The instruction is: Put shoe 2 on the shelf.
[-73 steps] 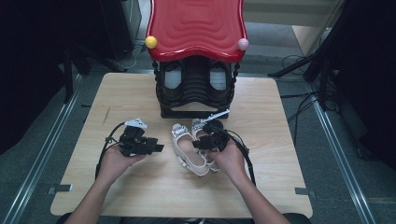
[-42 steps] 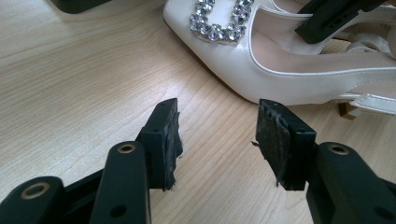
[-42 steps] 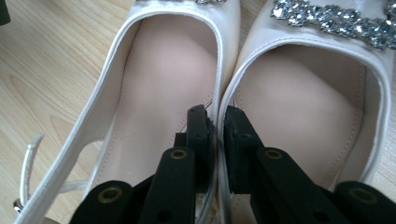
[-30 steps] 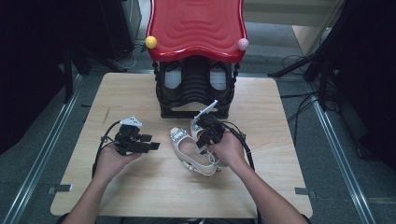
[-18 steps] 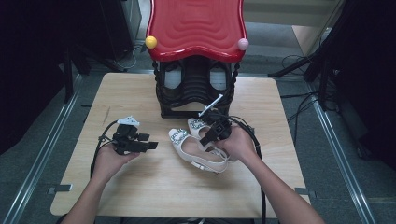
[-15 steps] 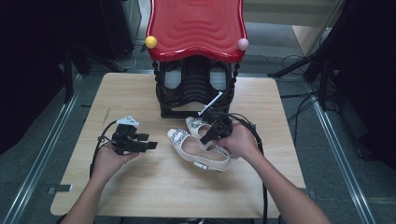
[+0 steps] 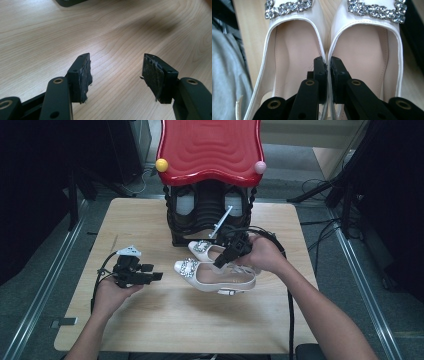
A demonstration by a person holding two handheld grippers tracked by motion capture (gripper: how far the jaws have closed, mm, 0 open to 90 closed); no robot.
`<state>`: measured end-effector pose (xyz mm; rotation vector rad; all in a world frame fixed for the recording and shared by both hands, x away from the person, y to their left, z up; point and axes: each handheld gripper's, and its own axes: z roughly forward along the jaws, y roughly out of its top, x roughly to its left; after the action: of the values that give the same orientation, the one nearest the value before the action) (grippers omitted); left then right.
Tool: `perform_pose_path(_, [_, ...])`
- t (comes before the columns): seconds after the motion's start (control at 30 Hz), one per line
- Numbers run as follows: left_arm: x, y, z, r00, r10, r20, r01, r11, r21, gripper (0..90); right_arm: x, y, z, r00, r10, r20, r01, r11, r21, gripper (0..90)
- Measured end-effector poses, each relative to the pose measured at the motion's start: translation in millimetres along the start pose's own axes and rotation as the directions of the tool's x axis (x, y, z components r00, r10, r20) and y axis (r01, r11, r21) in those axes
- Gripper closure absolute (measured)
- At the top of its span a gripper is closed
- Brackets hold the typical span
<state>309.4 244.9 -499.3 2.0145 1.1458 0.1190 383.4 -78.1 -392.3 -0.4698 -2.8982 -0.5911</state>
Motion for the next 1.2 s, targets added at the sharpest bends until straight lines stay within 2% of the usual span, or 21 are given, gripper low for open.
perform_pose_path(0.07, [0.5, -1.7, -1.9, 1.0, -0.002, -0.002, 0.002, 1.0, -0.004, 40.5, 5.1, 6.0, -7.8, 0.9994, -0.036, 0.002, 0.036, 0.999, -0.007, 85.9])
perform_pose_path(0.3, [2.0, -7.5, -7.7, 0.9998, -0.01, -0.016, 0.01, 0.9999, -0.008, 40.5, 17.4, 28.6, -39.0, 0.9965, -0.081, -0.018, 0.081, 0.996, -0.034, 85.9])
perform_pose_path(0.5, [2.8, -10.9, -11.5, 0.9995, -0.024, -0.02, 0.024, 0.9997, -0.012, 40.5, 23.9, 43.0, -65.1, 0.9954, -0.093, -0.025, 0.09, 0.992, -0.085, 85.9])
perform_pose_path(0.53, [2.8, -11.2, -11.6, 0.9995, -0.025, -0.021, 0.025, 0.9996, -0.012, 40.5, 25.5, 45.3, -69.9, 0.9961, -0.083, -0.03, 0.079, 0.992, -0.096, 85.9])
perform_pose_path(0.67, [3.7, -12.2, -12.6, 0.9994, -0.029, -0.021, 0.028, 0.9995, -0.013, 40.4, 29.9, 54.3, -87.8, 0.9952, -0.095, -0.024, 0.091, 0.985, -0.148, 85.9])
perform_pose_path(0.73, [4.0, -12.2, -13.3, 0.9993, -0.026, -0.026, 0.025, 0.9995, -0.017, 40.3, 30.8, 59.6, -99.1, 0.9961, -0.085, -0.027, 0.078, 0.981, -0.18, 86.0])
perform_pose_path(0.9, [3.8, -12.3, -12.7, 0.9993, -0.03, -0.022, 0.03, 0.9994, -0.017, 40.2, 30.0, 67.3, -123.2, 0.998, -0.03, -0.056, 0.013, 0.963, -0.27, 86.0])
perform_pose_path(1.0, [3.7, -12.3, -12.9, 0.9994, -0.026, -0.021, 0.026, 0.9996, -0.015, 40.1, 29.4, 70.4, -135.2, 0.9981, 0.009, -0.061, -0.028, 0.949, -0.315, 86.0])
perform_pose_path(1.2, [3.8, -12.4, -12.6, 0.9995, -0.025, -0.019, 0.025, 0.9996, -0.012, 39.9, 23.8, 73.0, -157.6, 0.9909, 0.096, -0.094, -0.126, 0.911, -0.393, 86.0])
